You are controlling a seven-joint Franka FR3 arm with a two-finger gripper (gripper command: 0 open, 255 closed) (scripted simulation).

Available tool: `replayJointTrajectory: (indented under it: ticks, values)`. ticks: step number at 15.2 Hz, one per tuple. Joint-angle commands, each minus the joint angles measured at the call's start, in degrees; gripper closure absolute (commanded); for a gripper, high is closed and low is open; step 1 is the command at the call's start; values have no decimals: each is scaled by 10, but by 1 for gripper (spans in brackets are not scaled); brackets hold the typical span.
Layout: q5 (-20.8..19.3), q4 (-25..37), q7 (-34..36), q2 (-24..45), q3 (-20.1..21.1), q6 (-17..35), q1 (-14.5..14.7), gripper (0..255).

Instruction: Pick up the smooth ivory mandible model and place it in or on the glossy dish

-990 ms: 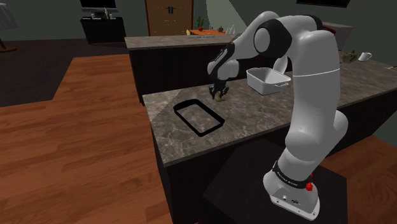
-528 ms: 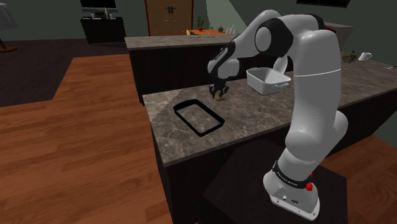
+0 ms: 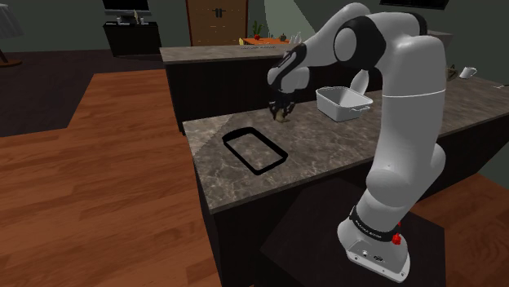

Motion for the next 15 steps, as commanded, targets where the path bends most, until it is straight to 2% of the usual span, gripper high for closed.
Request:
replayJointTrajectory:
  ticks: [1,9,15]
  values:
    - [-5,1,4,-12,-3,-13,2,255]
    - [-21,15,15,-44,-11,-57,7,255]
    - [-55,-83,99,-111,1,-20,66,255]
